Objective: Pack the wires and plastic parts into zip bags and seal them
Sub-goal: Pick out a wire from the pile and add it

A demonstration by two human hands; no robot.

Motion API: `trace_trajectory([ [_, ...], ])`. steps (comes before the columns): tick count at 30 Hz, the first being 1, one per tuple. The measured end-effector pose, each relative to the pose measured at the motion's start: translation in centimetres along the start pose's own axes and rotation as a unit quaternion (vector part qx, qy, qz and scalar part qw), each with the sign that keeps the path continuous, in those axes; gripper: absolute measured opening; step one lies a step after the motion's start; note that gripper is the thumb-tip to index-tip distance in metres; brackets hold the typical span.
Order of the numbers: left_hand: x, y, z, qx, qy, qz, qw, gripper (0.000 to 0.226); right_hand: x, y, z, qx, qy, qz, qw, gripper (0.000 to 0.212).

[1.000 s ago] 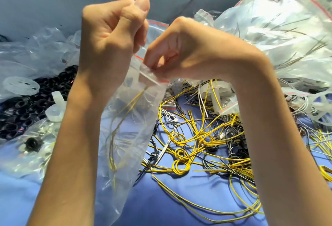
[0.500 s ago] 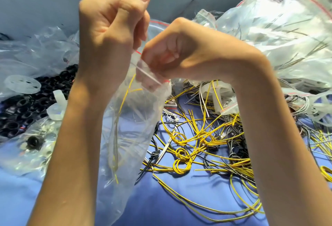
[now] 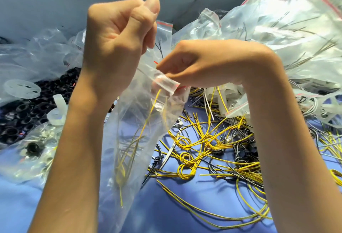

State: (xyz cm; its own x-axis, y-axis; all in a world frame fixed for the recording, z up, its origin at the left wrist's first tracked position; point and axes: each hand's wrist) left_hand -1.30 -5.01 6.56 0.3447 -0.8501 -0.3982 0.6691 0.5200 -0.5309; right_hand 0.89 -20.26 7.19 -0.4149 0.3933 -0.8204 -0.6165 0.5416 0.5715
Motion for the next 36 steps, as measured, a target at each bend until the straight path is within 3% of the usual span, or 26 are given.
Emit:
trace_trajectory([
  [6, 0.9, 1.4, -0.4, -0.024, 0.144, 0.121, 0.982, 0.032, -1.7, -1.5, -1.5, 0.05, -0.078, 0.031, 0.995, 0.021],
  [10, 4.2, 2.7, -1.1, -0.056, 0.185, 0.185, 0.963, 0.026, -2.4, -2.5, -2.2, 0.085, -0.113, 0.014, 0.99, 0.017],
  [14, 7.5, 3.5, -2.7, -0.099, 0.3, 0.266, 0.911, 0.018, -2.6, -2.7, -2.6, 0.091, -0.149, 0.024, 0.984, 0.019],
  [17, 9.7, 3.9, -4.1, -0.102, 0.396, 0.299, 0.862, 0.029, -2.7, -2.7, -2.7, 0.091, -0.154, 0.021, 0.984, 0.021],
  [19, 10.9, 3.9, -4.8, -0.112, 0.432, 0.284, 0.848, 0.037, -2.7, -2.6, -2.7, 0.088, -0.155, 0.02, 0.984, 0.021],
  [26, 12.6, 5.0, -6.0, -0.215, 0.377, 0.12, 0.893, 0.031, -2.7, -2.6, -2.7, 0.09, -0.164, 0.025, 0.982, 0.021],
  [29, 13.1, 5.0, -6.0, -0.235, 0.319, 0.07, 0.916, 0.023, -2.7, -2.4, -2.8, 0.092, -0.167, 0.03, 0.981, 0.021],
  [32, 13.1, 4.8, -5.8, -0.25, 0.253, 0.069, 0.932, 0.015, -2.7, -2.5, -2.8, 0.093, -0.164, 0.031, 0.982, 0.021],
  [36, 11.2, 4.1, -4.5, -0.198, 0.207, 0.126, 0.95, 0.014, -2.8, -2.5, -2.9, 0.09, -0.158, 0.034, 0.983, 0.021],
])
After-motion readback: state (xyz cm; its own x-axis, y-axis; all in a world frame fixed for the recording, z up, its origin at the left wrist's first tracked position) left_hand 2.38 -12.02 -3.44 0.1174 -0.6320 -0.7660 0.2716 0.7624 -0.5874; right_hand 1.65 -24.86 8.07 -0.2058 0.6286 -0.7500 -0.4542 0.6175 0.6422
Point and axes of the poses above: each hand's wrist, its own z-axis towards the middle knuckle, its own x-axis out of the palm, y = z × x, and after that the axes turned 10 degrees about z, right-handed
